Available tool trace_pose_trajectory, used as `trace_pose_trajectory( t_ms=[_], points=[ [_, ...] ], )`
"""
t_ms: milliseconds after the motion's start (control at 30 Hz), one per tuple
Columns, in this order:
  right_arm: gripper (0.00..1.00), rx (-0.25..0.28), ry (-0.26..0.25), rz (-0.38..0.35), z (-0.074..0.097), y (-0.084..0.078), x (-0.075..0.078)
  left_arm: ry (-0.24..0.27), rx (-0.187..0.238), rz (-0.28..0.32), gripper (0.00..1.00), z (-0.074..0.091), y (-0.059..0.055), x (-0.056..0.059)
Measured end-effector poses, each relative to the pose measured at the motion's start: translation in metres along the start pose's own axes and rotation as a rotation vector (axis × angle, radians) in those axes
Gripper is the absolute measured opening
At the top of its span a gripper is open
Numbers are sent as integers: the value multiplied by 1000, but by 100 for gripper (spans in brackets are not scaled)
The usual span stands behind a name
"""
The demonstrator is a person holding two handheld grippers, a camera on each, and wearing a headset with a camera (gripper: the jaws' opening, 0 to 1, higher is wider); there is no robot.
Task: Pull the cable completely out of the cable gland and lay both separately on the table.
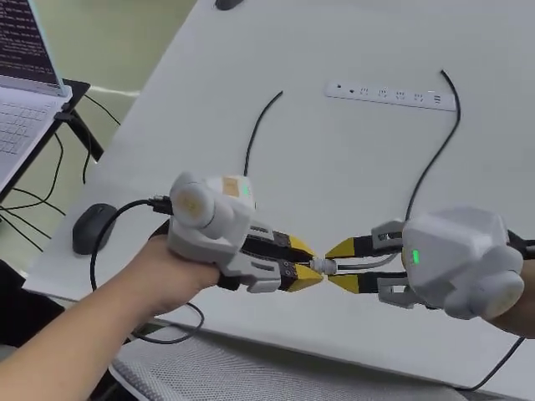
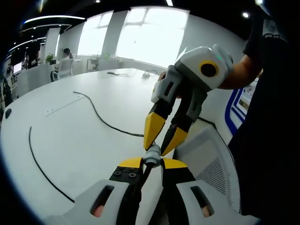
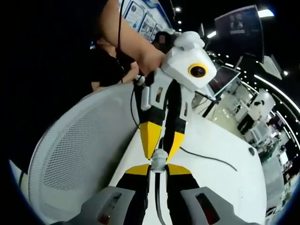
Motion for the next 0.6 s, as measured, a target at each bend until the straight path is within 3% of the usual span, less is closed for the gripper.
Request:
trace_pose_trajectory(
  t_ms=[167,333,433,567,600],
  points=[
    [9,-3,-17,-84,2,-4,2,-8,6,-13,15,-2,3,2],
    [15,33,-46,-199,11,-4,6,-6,-4,-51,15,-4,5,3],
    [22,34,-79,-317,18,-8,11,4,-8,-83,15,-3,6,3],
    [21,60,-131,-434,23,-13,15,18,-12,-129,15,-3,5,1],
    [20,63,-147,-433,23,-15,15,17,-14,-132,15,-3,4,0]
  ],
)
Point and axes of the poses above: the centre of the closed fingertips' face, and the gripper's own axes: z roughly backward along the fingers, x roughly to its right, y roughly out of its top, the point moved 2 cm from there along z, roughly backward along the fingers, and after that the axes turned 13 degrees about -z, right-handed, at the moved point
